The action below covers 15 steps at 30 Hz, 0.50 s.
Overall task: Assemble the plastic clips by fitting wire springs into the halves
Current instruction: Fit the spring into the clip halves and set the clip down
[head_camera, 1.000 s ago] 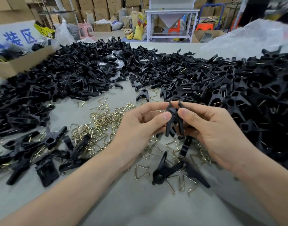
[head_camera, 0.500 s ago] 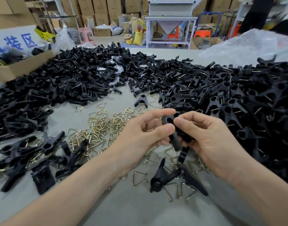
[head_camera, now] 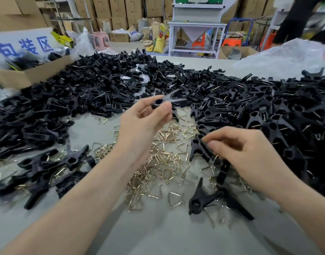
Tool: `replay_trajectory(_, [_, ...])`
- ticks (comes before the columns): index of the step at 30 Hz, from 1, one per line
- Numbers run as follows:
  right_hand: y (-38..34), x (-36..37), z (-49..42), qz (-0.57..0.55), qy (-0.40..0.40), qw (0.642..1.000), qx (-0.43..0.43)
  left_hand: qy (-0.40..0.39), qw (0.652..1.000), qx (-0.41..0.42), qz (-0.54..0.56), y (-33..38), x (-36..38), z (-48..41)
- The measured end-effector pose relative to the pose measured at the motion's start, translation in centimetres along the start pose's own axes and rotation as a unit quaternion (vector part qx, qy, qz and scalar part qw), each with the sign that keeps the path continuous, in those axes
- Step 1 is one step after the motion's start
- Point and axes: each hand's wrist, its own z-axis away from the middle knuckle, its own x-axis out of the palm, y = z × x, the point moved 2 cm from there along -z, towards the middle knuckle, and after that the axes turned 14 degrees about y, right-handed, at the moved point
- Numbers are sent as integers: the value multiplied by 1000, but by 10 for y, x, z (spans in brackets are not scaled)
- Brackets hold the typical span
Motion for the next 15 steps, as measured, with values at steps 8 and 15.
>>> replay_trajectory(8, [-27,57,-16,283,-157,936,-135,19,1000,14,-10,-6,-2,-3])
replay_trajectory(15, [-15,47,-12,187,-162,969,-20,3,992,42,-121,-10,1,3])
